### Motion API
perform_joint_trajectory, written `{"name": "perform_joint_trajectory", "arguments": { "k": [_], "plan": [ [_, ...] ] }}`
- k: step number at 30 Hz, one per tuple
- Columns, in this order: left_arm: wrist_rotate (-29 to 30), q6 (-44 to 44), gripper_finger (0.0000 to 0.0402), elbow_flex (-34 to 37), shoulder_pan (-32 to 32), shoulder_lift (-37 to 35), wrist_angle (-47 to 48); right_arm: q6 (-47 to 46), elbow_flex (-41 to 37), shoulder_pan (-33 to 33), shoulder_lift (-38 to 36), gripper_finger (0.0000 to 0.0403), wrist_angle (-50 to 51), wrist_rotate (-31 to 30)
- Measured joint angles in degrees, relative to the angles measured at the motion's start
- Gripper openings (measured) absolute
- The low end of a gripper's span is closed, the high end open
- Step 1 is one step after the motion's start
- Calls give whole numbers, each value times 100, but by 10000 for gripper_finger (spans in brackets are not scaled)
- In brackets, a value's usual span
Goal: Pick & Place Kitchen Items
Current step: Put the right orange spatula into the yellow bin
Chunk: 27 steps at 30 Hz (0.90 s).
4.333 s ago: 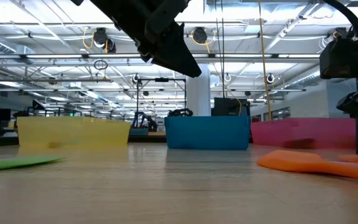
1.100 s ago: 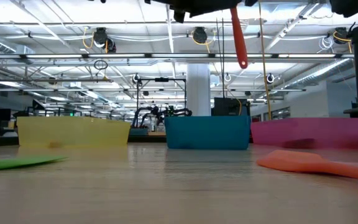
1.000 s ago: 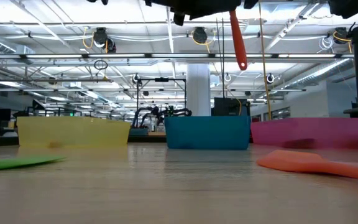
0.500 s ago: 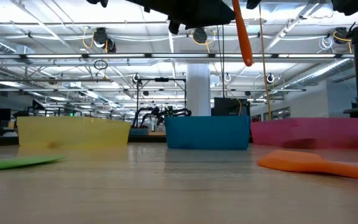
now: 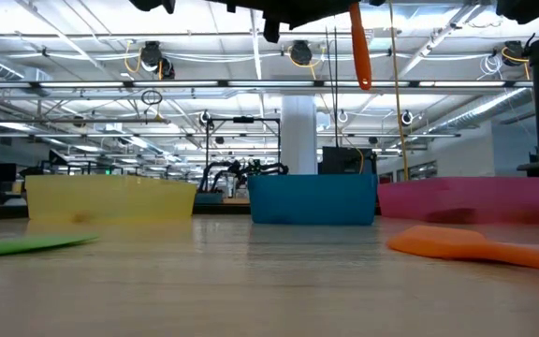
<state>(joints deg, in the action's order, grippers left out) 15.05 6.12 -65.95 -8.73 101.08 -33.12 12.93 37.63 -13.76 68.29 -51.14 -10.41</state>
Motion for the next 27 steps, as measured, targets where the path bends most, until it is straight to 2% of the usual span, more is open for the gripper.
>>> {"name": "perform_joint_trajectory", "arguments": {
  "k": [4, 10, 15, 18, 22, 27],
  "plan": [
    [2, 16, 79, 0, 0, 0, 4, 0, 0, -2, 0, 25, 27, 0],
    [-2, -10, 14, 0, -2, -1, 57, -24, 0, 1, 1, 28, 40, -23],
    [6, -228, 26, 0, -2, 0, 255, -17, 0, 1, 1, 49, 315, -22],
    [24, -460, 17, 0, -2, 0, 582, -89, 2, 1, -4, 71, 732, -23],
    [90, -1035, 11, 6, -4, 2, 1271, -562, 4, -10, -6, 102, 1620, -60],
    [393, -1635, 25, 7, -31, 2, 2247, -1235, 4, -10, -4, 131, 2577, -103]
  ]
}}
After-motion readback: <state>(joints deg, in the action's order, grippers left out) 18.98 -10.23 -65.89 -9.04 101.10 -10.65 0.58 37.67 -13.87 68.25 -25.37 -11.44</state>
